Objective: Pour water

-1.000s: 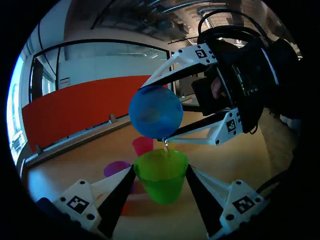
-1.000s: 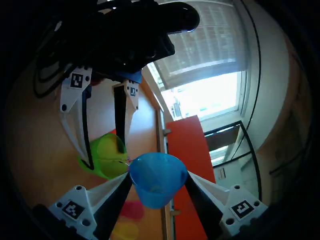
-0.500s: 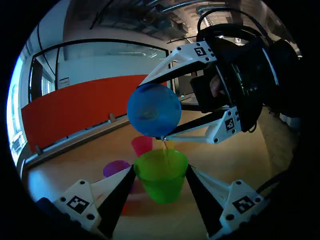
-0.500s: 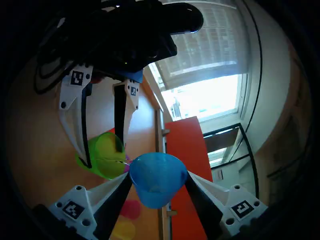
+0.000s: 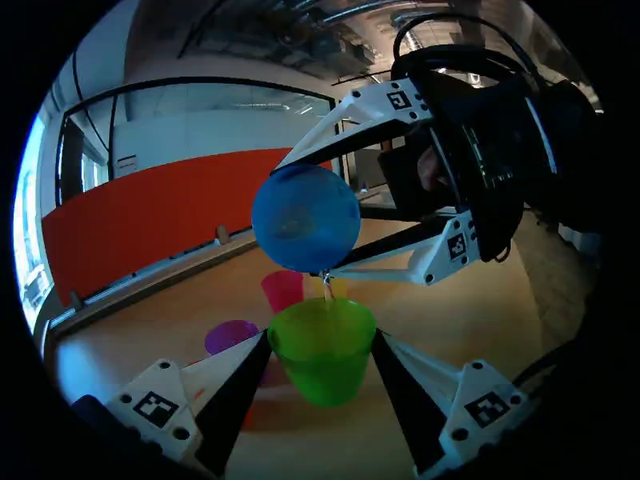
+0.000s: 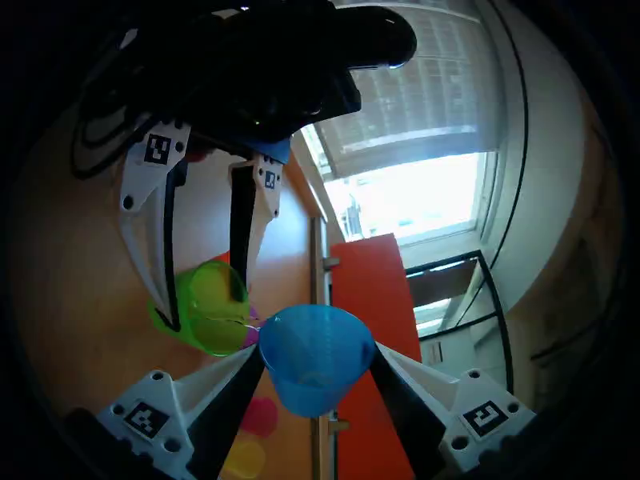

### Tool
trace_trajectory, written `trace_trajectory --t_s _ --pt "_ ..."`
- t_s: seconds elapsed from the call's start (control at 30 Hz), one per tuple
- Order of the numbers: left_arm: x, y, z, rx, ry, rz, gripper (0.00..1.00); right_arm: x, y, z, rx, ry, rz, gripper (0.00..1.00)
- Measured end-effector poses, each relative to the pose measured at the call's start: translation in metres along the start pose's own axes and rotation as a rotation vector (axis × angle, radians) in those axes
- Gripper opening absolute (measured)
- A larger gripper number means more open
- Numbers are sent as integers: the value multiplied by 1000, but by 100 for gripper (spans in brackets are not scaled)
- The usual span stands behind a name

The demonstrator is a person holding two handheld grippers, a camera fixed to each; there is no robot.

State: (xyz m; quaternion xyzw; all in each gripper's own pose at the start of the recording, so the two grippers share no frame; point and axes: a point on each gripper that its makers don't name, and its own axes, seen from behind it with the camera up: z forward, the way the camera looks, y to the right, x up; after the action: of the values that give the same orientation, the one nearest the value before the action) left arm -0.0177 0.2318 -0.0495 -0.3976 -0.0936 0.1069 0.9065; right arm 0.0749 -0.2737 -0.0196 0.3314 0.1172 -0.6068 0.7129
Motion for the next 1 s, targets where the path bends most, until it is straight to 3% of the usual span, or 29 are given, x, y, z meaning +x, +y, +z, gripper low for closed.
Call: trace_trajectory --t_s 1.0 --pt "0 3 2 -8 0 4 89 2 2 -4 -12 -1 -59 93"
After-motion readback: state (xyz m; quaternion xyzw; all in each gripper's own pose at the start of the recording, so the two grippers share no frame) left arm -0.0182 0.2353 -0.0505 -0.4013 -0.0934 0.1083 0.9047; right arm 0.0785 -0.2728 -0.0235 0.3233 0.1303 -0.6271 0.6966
